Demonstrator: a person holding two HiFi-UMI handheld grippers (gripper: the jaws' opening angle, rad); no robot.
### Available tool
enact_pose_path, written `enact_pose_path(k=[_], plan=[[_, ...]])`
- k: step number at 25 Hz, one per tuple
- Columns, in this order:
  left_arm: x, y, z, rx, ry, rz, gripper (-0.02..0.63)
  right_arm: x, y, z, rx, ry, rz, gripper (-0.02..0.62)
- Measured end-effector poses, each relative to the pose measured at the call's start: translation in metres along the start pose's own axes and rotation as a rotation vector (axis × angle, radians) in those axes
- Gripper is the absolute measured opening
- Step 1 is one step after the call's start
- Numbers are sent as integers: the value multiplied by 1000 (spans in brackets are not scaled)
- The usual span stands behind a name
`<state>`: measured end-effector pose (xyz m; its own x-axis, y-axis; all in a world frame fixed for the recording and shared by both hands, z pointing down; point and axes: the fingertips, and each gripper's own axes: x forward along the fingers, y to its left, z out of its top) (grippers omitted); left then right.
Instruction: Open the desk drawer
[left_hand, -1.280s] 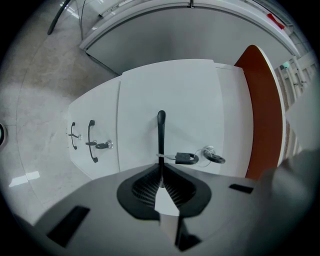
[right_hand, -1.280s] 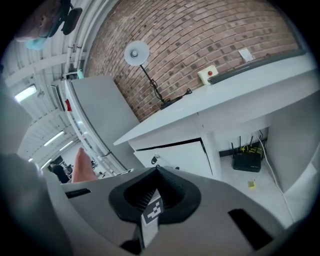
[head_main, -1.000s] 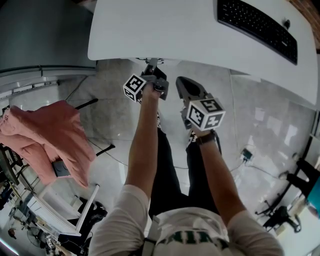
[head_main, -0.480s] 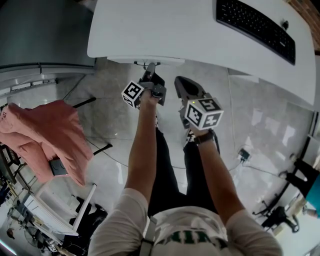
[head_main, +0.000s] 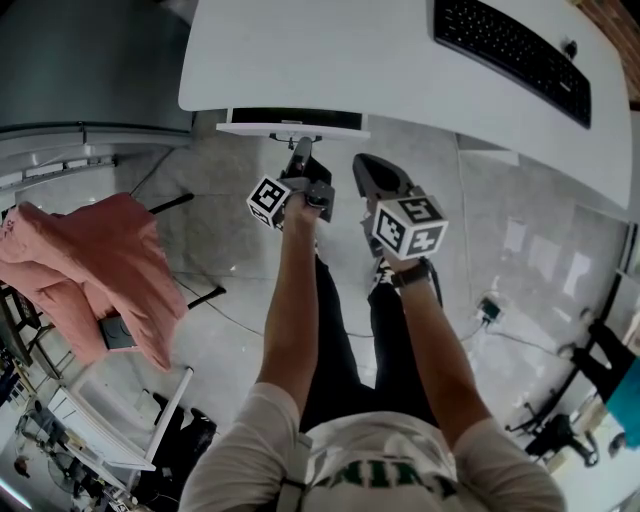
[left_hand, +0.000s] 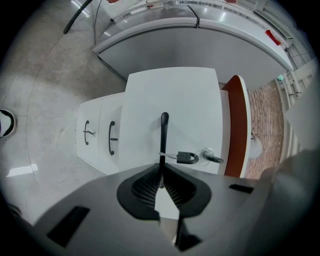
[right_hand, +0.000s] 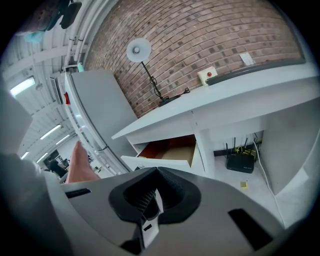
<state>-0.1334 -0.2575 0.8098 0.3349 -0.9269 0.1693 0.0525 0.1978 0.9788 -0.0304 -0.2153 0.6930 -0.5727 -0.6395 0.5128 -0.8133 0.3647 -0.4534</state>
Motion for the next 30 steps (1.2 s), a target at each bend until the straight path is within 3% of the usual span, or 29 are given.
enact_pose_path(k=[15,20,24,30], plan=[[-49,9,-13,-12,-38,11,18,-8,-4,0,13,-16,7,3],[-65,17,-16,-13,-45,23,18,-9,-7,-18,32,5,6,3],[-83,33,-23,-2,-30,42,17,-12,0,-20,37,8,7,3],[-112,80,-28,9,-17,132,14,-11,5,-28,29,14,26,3]])
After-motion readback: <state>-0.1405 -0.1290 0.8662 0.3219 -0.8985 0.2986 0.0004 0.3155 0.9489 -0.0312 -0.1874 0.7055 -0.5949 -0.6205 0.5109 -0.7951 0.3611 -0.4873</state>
